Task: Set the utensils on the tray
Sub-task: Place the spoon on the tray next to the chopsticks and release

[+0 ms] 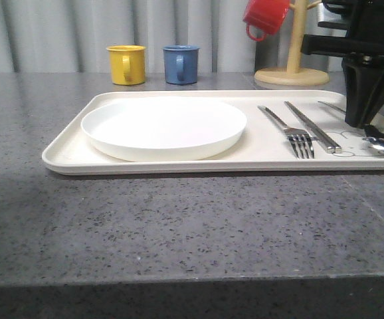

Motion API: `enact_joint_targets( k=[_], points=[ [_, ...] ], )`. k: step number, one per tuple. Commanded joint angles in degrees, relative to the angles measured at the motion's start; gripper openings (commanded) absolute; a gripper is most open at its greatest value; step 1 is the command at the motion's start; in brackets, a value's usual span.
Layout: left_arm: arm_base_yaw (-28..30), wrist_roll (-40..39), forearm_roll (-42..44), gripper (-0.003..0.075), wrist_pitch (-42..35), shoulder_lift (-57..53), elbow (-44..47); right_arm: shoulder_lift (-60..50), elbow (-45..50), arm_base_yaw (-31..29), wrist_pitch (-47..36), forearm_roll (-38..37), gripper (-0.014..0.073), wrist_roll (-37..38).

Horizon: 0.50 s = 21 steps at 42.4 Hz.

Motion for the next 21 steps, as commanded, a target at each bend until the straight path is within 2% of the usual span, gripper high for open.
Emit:
enact_joint_targets(
  k=[1,5,7,13,21],
  points=[
    [-0.4,-0.7,0.1,0.0368,-3.9,-0.7,-1.4,-2.1,-1.3,-0.1,0.0,-1.1,0.0139,0.7],
    [-0.4,-0.7,0.1,0.0368,-3.9,-0.7,-1.4,-2.1,-1.3,-0.1,-0.4,-2.0,0.0239,0.7],
    [-0.4,-0.7,0.1,0.0368,-3.9,-0.7,-1.4,-2.3,-1.3,-0.1,-0.7,-2.4,0.0260,0.7],
    [-0.4,-0.7,0.1,0.0368,-3.9,-0.7,-1.4,-4.8,-1.3,-0.1,-2.4,-3.9,0.0258,-0.7],
    [-0.4,-0.7,0.1,0.0368,-3.9,-0.7,-1.4,-13.2,-0.9,1.2,-3.6,-3.9,0.0258,-7.0]
  ],
)
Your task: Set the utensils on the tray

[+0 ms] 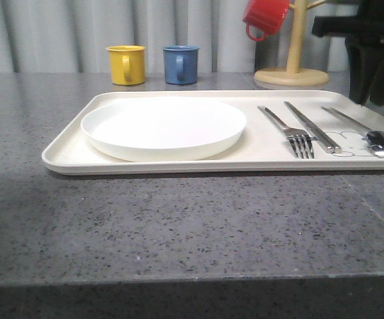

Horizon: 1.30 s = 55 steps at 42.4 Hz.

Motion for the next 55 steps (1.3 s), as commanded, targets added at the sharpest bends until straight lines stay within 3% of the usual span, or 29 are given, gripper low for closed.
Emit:
enact_joint_targets(
  k=[1,8,18,40,55],
  points=[
    [-0.4,-0.7,0.1,0.0368,-3.9,-0.7,-1.4,-8.2,-0.6,1.5,-1.1,-0.2,0.0258,-3.9],
    [-0.4,-0.7,0.1,0.0368,-3.9,-0.7,-1.4,-19.9,5.3,7.9,-5.3,-0.4,0.0258,-8.1],
    [-0.4,-0.7,0.1,0.0368,-3.9,-0.7,-1.4,-37.3,15.8,14.3,-10.8,-0.4,0.0258,-8.5],
    [-0.4,-0.7,0.1,0.0368,-3.9,-0.7,-1.4,-67.1,37.5,14.9,-13.1,-0.4,0.0258,-9.3],
    [-0.4,-0.7,0.1,0.0368,-3.9,-0.7,-1.4,-77.2,43.6,14.9,-15.2,-0.8,0.0258,-10.3]
  ],
)
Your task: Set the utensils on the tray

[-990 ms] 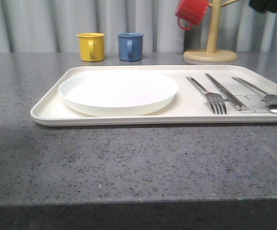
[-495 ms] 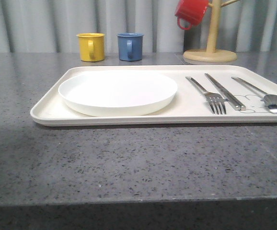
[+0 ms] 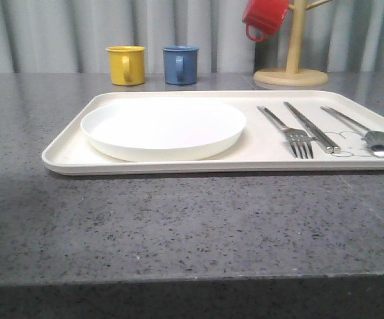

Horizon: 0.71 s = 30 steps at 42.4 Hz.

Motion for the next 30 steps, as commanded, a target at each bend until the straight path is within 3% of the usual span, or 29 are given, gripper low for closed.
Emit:
enact_joint_targets(
  k=[1,5,10,17,23,30],
  points=[
    [-0.4,-0.7,0.1,0.0368,-3.9,-0.7,-1.4,-0.5,-0.7,0.1,-5.3,-0.5,0.0258,-1.2],
    [-0.4,-0.7,-0.1,0.0368,-3.9,-0.7,-1.4,-0.6,-0.6,0.1,-5.3,-0.5,0.0237,-1.2],
    [-0.4,-0.7,-0.1,0.0362,-3.8,-0.7,-1.4,-0.6,-0.6,0.1,-5.3,-0.5,0.0119,-1.2],
    [-0.4,0.0,-0.1,0.0151,-3.7,-0.7,-0.7,-0.6,-0.6,0.1,-5.3,-0.5,-0.0073,-1.2],
    [-0.4,3.7,-0.1,-0.0022,-3.7,-0.7,-0.1,-0.6,-0.6,0.1,-5.2,-0.5,-0.0066,-1.2],
    [-0.4,3.8,-0.1,-0.0020,-4.2,-0.7,-0.1,-0.6,-0.6,0.1,-4.5,-0.6,-0.0066,-1.2]
  ],
)
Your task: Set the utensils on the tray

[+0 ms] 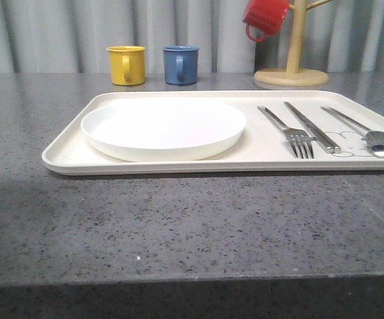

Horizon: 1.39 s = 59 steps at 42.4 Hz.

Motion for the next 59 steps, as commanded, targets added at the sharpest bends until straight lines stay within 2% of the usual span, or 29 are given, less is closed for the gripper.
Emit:
enact_joint_targets(
  k=[1,24,28,33,39,45,52,59],
  points=[
    [-0.4,0.2,-0.1,-0.0020,-4.1,-0.7,-1.5,0.4,-1.2,0.1,-3.3,-0.5,-0.0066,-0.8],
    [-0.2,0.2,-0.3,-0.0020,-5.0,-2.3,-0.9,0.4,-1.2,0.1,-3.3,-0.5,-0.0066,-0.8],
    [3.0,0.2,0.2,-0.0020,-5.1,-5.1,-0.9,0.4,-1.2,0.1,-3.3,-0.5,-0.0066,-0.8],
    [10.0,0.2,-0.7,-0.0020,-5.9,-10.3,0.1,0.4,-1.2,0.1,-3.3,-0.4,-0.0066,-0.8],
    [19.0,0.2,0.0,-0.0020,-12.7,-18.7,5.7,0.4,-1.2,0.1,-3.3,-0.4,-0.0066,-0.8],
    [26.9,0.2,0.0,-0.0020,-22.5,-29.1,15.2,0.4,-1.2,0.1,-3.3,-0.4,-0.0066,-0.8],
    [32.3,0.2,-0.7,-0.0020,-32.9,-40.9,28.5,0.4,-1.2,0.1,-3.3,-0.4,-0.0066,-0.8],
    [36.0,0.2,-5.0,-0.0020,-42.8,-49.3,41.2,0.4,-1.2,0.1,-3.3,-0.4,-0.0066,-0.8]
  ],
)
